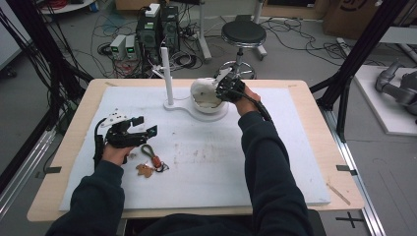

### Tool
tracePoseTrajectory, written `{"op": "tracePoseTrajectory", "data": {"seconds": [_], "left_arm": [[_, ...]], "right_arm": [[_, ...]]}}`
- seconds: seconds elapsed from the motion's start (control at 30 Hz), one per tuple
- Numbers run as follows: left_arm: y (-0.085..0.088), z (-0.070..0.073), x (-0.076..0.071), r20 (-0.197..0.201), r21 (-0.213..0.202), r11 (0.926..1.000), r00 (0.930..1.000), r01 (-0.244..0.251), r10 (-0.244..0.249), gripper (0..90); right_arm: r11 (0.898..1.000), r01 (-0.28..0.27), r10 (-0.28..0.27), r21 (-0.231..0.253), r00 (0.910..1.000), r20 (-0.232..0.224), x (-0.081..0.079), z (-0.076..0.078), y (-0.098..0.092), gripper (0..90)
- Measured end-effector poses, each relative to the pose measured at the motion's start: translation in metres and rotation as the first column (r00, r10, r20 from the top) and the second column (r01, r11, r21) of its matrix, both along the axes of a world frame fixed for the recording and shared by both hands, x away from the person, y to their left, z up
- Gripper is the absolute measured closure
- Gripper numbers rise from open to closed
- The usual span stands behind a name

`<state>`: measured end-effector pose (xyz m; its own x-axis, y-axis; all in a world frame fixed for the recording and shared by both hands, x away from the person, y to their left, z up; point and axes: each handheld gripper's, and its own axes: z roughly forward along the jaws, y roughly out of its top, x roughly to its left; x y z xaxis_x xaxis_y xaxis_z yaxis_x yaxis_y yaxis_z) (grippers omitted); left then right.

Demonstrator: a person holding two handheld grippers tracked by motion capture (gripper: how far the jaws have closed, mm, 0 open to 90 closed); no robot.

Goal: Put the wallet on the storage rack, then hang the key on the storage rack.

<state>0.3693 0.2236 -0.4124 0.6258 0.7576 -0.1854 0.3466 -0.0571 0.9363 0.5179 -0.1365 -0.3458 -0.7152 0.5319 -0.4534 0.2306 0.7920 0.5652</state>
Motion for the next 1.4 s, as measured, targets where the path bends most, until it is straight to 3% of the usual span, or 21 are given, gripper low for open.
{"op": "tracePoseTrajectory", "data": {"seconds": [0.07, 0.1, 0.13, 0.23, 0.27, 0.33, 0.37, 0.4, 0.43, 0.47, 0.5, 0.57, 0.6, 0.63, 0.67, 0.73, 0.77, 0.83, 1.0, 1.13, 1.4], "left_arm": [[0.000, 0.000, 0.000, 0.000, 0.001, 1.0000, 1.0000, -0.001, 0.001, 23.9], [0.000, 0.000, 0.000, -0.001, 0.000, 1.0000, 1.0000, -0.001, 0.001, 23.9], [0.000, 0.000, 0.000, -0.001, 0.001, 1.0000, 1.0000, 0.001, -0.001, 23.9], [0.001, 0.000, 0.000, -0.004, 0.000, 1.0000, 1.0000, 0.001, -0.001, 23.9], [0.001, 0.000, 0.000, -0.004, 0.000, 1.0000, 1.0000, 0.001, -0.001, 23.9], [0.001, 0.000, 0.000, -0.007, -0.002, 1.0000, 1.0000, -0.001, 0.001, 23.9], [0.001, 0.000, 0.000, -0.008, -0.003, 1.0000, 1.0000, -0.002, 0.002, 23.9], [0.001, 0.000, 0.000, -0.008, -0.004, 1.0000, 1.0000, -0.001, 0.001, 23.9], [0.001, 0.000, 0.000, -0.010, -0.004, 1.0000, 0.9999, -0.001, 0.001, 23.9], [0.001, 0.000, 0.000, -0.009, -0.008, 1.0000, 1.0000, -0.002, 0.002, 23.9], [0.001, 0.000, 0.001, -0.012, -0.006, 1.0000, 0.9999, -0.003, 0.003, 23.9], [0.001, -0.001, 0.001, -0.013, -0.010, 0.9999, 0.9999, -0.009, 0.009, 23.9], [0.001, -0.001, 0.001, -0.016, -0.011, 0.9999, 0.9999, -0.006, 0.006, 23.9], [0.001, -0.001, 0.002, -0.017, -0.015, 0.9998, 0.9998, -0.012, 0.012, 23.9], [0.001, -0.001, 0.002, -0.017, -0.015, 0.9998, 0.9998, -0.012, 0.012, 23.9], [0.001, -0.001, 0.002, -0.015, -0.020, 0.9997, 0.9998, -0.013, 0.012, 23.9], [0.001, -0.001, 0.003, -0.014, -0.025, 0.9996, 0.9998, -0.015, 0.014, 23.9], [0.001, -0.001, 0.003, -0.015, -0.028, 0.9994, 0.9997, -0.022, 0.021, 23.6], [0.001, 0.000, 0.003, -0.007, -0.032, 0.9990, 0.9995, -0.031, 0.030, 19.9], [0.000, 0.000, 0.002, -0.001, -0.028, 0.9990, 0.9994, -0.034, 0.034, 19.6], [0.000, -0.001, 0.003, -0.019, -0.016, 0.9995, 0.9995, -0.026, 0.025, 19.6]], "right_arm": [[0.995, 0.030, -0.029, 0.091, 0.9994, -0.019, -0.002, 0.003, -0.007, 52.3], [0.985, 0.040, -0.043, 0.166, 0.9990, 0.014, -0.009, 0.007, -0.016, 48.9], [0.980, 0.041, -0.043, 0.195, 0.9991, 0.005, -0.012, 0.009, -0.022, 47.5], [0.945, 0.069, -0.055, 0.319, 0.9971, -0.053, -0.020, 0.016, -0.043, 44.7], [0.945, 0.069, -0.055, 0.319, 0.9971, -0.053, -0.020, 0.016, -0.043, 44.7], [0.930, 0.069, -0.081, 0.360, 0.9965, 0.019, -0.032, 0.018, -0.057, 44.2], [0.928, 0.083, -0.096, 0.364, 0.9952, 0.019, -0.038, 0.018, -0.064, 42.7], [0.911, 0.094, -0.104, 0.402, 0.9946, 0.004, -0.047, 0.016, -0.080, 38.8], [0.911, 0.094, -0.104, 0.402, 0.9946, 0.004, -0.047, 0.016, -0.080, 38.8], [0.894, 0.121, -0.118, 0.431, 0.9924, -0.033, -0.057, 0.013, -0.096, 36.1], [0.894, 0.121, -0.118, 0.431, 0.9924, -0.033, -0.057, 0.013, -0.096, 36.1], [0.886, 0.144, -0.141, 0.442, 0.9893, -0.039, -0.078, 0.004, -0.117, 31.9], [0.886, 0.144, -0.141, 0.442, 0.9893, -0.039, -0.078, 0.004, -0.117, 31.9], [0.873, 0.164, -0.156, 0.459, 0.9862, -0.056, -0.093, -0.003, -0.131, 29.5], [0.873, 0.164, -0.156, 0.459, 0.9862, -0.056, -0.093, -0.003, -0.131, 29.5], [0.859, 0.197, -0.193, 0.472, 0.9795, -0.059, -0.116, -0.016, -0.149, 25.3], [0.859, 0.197, -0.193, 0.472, 0.9795, -0.059, -0.116, -0.016, -0.149, 25.3], [0.855, 0.228, -0.232, 0.467, 0.9714, -0.049, -0.136, -0.029, -0.165, 24.7], [0.838, 0.259, -0.261, 0.480, 0.9632, -0.065, -0.152, -0.040, -0.182, 24.0], [0.827, 0.269, -0.277, 0.494, 0.9591, -0.060, -0.159, -0.039, -0.189, 23.7], [0.828, 0.283, -0.282, 0.484, 0.9563, -0.076, -0.158, -0.045, -0.189, 23.7]]}}
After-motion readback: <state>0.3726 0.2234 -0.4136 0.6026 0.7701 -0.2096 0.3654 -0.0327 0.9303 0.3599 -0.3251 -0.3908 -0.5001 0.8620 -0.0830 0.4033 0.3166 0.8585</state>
